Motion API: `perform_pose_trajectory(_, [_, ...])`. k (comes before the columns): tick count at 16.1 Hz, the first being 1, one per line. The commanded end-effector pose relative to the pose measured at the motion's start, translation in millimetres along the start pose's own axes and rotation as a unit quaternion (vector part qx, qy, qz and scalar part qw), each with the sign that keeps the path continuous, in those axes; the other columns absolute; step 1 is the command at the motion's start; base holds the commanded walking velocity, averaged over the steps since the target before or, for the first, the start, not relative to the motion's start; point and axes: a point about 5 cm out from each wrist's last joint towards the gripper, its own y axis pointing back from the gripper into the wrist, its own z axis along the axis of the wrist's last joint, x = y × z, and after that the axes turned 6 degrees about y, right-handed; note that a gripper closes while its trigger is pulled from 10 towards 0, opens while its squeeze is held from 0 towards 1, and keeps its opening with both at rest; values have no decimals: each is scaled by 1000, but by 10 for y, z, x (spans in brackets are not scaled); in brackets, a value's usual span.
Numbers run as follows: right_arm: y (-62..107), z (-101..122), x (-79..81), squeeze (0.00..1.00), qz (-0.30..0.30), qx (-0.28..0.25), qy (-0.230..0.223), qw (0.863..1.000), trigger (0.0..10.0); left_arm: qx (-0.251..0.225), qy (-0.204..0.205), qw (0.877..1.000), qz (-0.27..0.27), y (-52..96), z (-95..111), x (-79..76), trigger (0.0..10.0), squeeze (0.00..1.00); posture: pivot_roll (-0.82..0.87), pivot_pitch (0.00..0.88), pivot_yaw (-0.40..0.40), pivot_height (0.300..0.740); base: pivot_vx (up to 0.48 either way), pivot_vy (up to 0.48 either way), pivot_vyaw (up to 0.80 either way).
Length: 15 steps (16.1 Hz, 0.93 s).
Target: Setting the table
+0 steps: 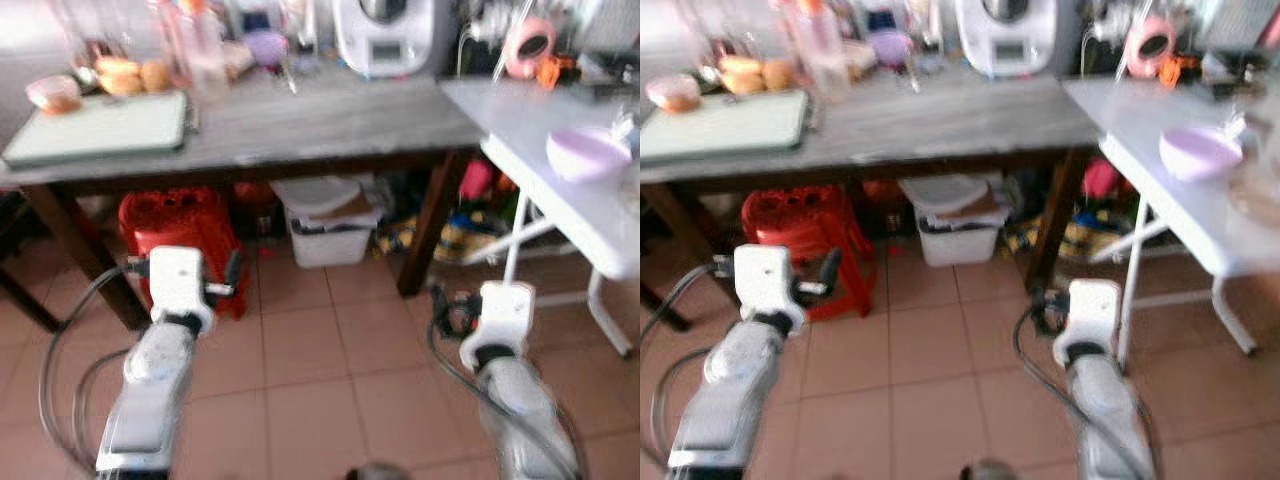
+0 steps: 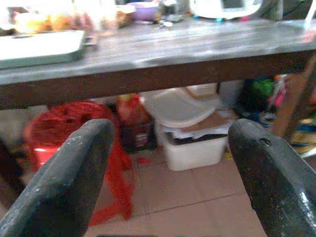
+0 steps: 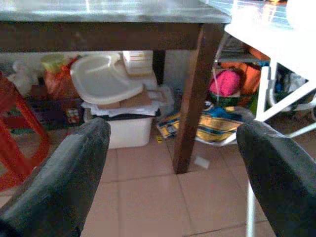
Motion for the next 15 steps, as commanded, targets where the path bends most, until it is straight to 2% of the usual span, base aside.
perform_pose_trajectory(1, [-19, 60, 49, 0, 12, -13, 3, 1000, 10000, -9, -6, 1000, -2, -36, 59, 1, 10000, 0, -33, 0, 23, 740, 0, -472, 0])
perform_pose_trajectory(3, [-40, 64, 31, 0, 3, -9, 5, 1000, 10000, -13, -8, 1000, -3, -60, 84, 4, 10000, 0, -31, 0, 26, 740, 0, -472, 0])
perform_pose_trajectory(7, [4, 54, -13, 0, -6, -7, 3, 1000, 10000, -8, -4, 1000, 19, 22, 57, 49, 10000, 0, -27, 0, 23, 740, 0, -472, 0])
perform_pose_trajectory(9, [20, 59, -19, 0, -9, -6, 12, 1000, 10000, -15, -19, 999, 30, 53, 65, 69, 10000, 0, -24, 0, 21, 740, 0, -471, 0])
perform_pose_trajectory(12, [-2, 191, 17, 0, 17, -40, -15, 999, 10000, -21, -5, 999, 26, 42, 73, 34, 10000, 0, -27, 0, 21, 740, 0, -470, 0])
perform_pose_trajectory(13, [0, 203, 14, 0, 22, -43, -10, 999, 10000, -16, -3, 1000, 27, 42, 65, 32, 10000, 0, -29, 0, 22, 740, 0, -461, 0])
perform_pose_trajectory(15, [24, 139, -20, 0, 11, -21, -18, 1000, 10000, -16, -5, 999, 35, 44, 45, 50, 10000, 0, -29, 0, 22, 740, 0, 0, 0])
